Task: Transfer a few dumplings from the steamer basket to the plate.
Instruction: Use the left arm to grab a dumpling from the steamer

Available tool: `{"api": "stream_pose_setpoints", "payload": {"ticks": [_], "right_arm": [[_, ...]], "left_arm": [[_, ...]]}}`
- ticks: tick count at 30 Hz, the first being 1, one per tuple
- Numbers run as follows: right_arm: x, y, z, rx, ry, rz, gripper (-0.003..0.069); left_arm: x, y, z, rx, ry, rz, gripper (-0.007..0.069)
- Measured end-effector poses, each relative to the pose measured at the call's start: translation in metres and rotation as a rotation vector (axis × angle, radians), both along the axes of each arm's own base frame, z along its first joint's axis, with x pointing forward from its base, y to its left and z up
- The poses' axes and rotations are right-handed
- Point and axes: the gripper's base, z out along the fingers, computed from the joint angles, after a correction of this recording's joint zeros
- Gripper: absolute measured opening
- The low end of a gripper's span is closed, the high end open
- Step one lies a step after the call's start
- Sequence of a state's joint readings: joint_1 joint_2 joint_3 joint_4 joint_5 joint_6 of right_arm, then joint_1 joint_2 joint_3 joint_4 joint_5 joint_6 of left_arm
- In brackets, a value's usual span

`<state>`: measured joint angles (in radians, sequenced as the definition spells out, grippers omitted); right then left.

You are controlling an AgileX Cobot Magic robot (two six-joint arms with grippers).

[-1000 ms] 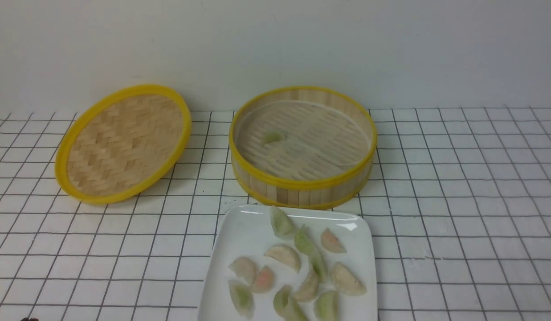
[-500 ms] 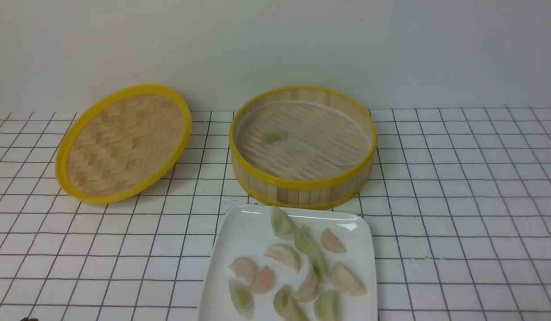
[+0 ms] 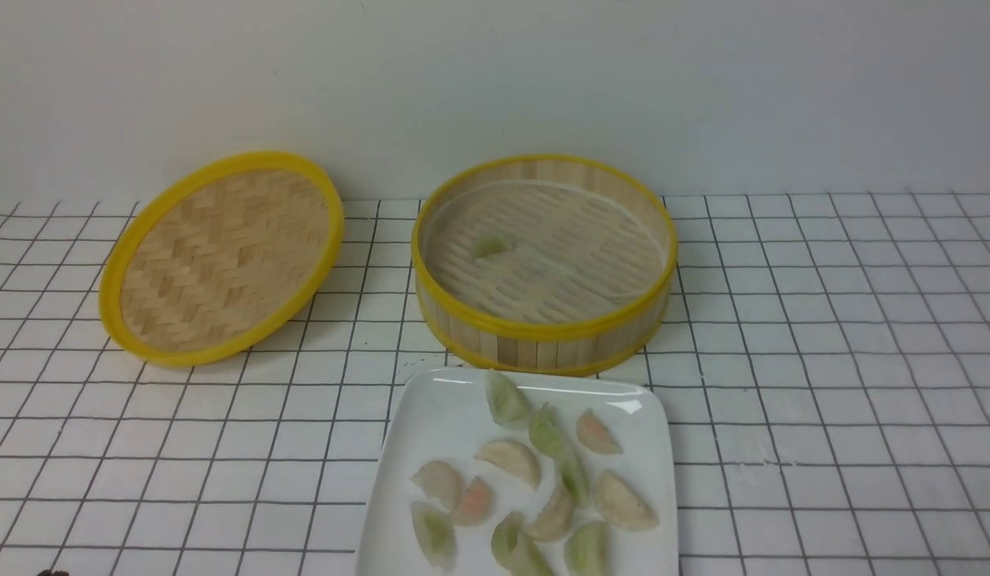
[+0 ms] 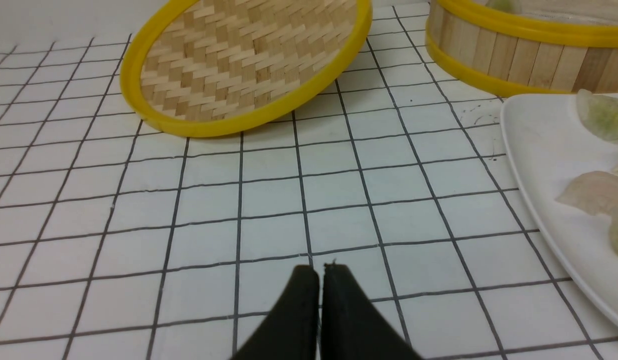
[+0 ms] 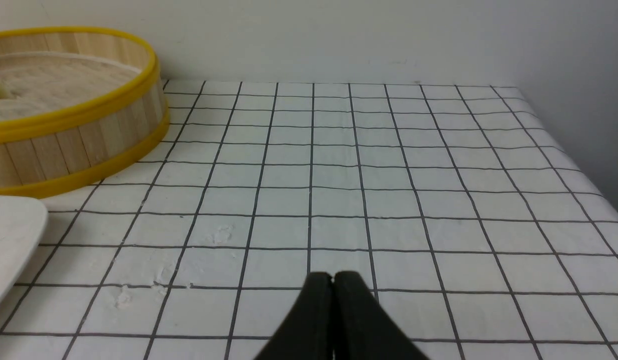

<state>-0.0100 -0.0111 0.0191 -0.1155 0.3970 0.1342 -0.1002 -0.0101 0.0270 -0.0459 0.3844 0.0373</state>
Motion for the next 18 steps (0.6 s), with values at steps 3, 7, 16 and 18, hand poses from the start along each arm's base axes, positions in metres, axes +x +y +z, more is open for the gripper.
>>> {"api": "stream_pose_setpoints", "payload": {"ticks": [3, 7, 16, 18], "right_arm": [[0.000, 0.000, 0.000, 0.000, 0.000, 0.000, -0.0015], [0.000, 0.000, 0.000, 0.000, 0.000, 0.000, -0.0015], [0.000, 0.000, 0.000, 0.000, 0.000, 0.000, -0.0015], [0.000, 0.000, 0.000, 0.000, 0.000, 0.000, -0.0015]], "left_arm": [[0.000, 0.000, 0.000, 0.000, 0.000, 0.000, -0.0006], [0.000, 0.000, 0.000, 0.003, -0.002, 0.000, -0.0006], [0.005, -0.001, 0.027, -0.385, -0.266, 0.056, -0.0006], [0.004, 0.004, 0.042, -0.509, -0.420, 0.085, -0.0006]]}}
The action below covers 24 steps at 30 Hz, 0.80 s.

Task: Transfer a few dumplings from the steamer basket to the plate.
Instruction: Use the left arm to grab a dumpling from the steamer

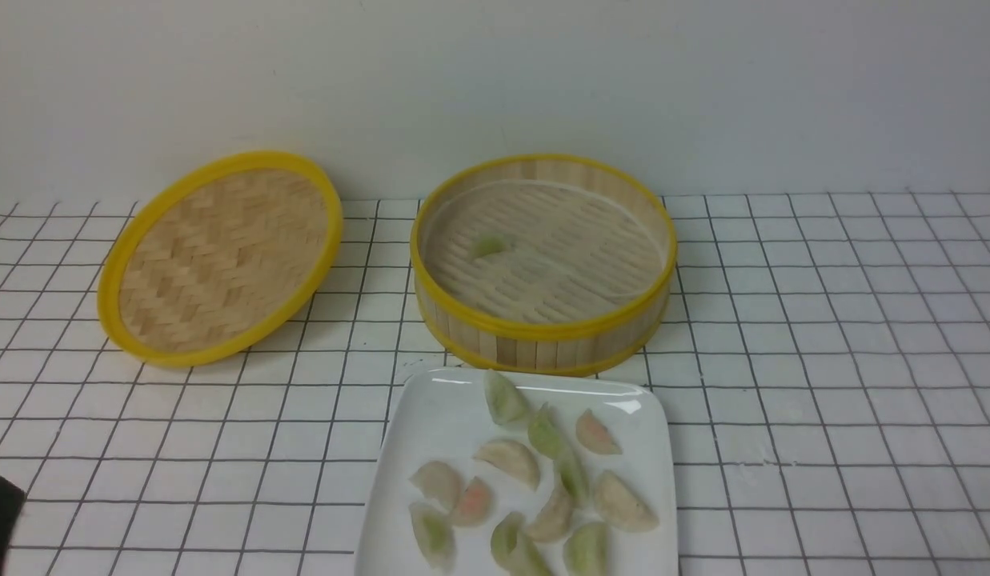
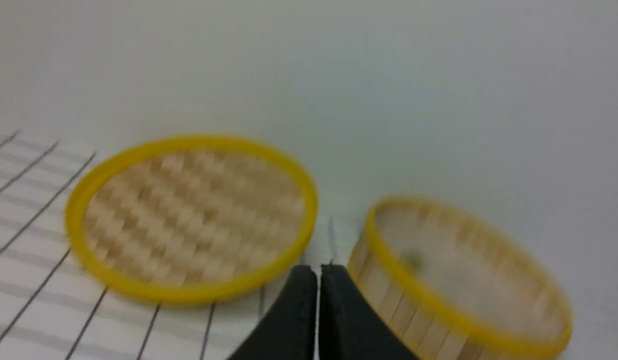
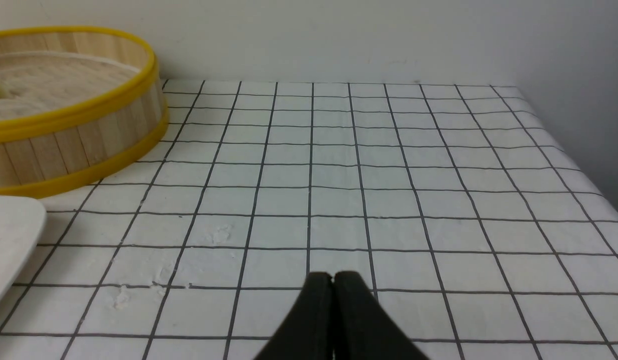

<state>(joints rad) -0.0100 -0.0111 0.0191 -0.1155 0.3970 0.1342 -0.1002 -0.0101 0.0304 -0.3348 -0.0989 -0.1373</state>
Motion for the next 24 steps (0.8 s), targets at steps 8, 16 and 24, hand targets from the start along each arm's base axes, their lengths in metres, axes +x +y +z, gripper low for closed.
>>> {"api": "stream_pose_setpoints", "payload": {"ticks": [8, 16, 24], "right_arm": [[0.000, 0.000, 0.000, 0.003, -0.001, -0.001, -0.0015], [0.000, 0.000, 0.000, 0.003, -0.002, 0.000, -0.0015], [0.000, 0.000, 0.000, 0.003, -0.003, 0.000, -0.0015]], "left_arm": [[0.005, -0.003, 0.106, -0.038, -0.081, -0.029, -0.0006], [0.120, -0.032, 0.170, 0.302, 0.647, -0.274, -0.0006], [0.284, -0.072, 0.144, 0.479, 1.042, -0.611, -0.0006]]}}
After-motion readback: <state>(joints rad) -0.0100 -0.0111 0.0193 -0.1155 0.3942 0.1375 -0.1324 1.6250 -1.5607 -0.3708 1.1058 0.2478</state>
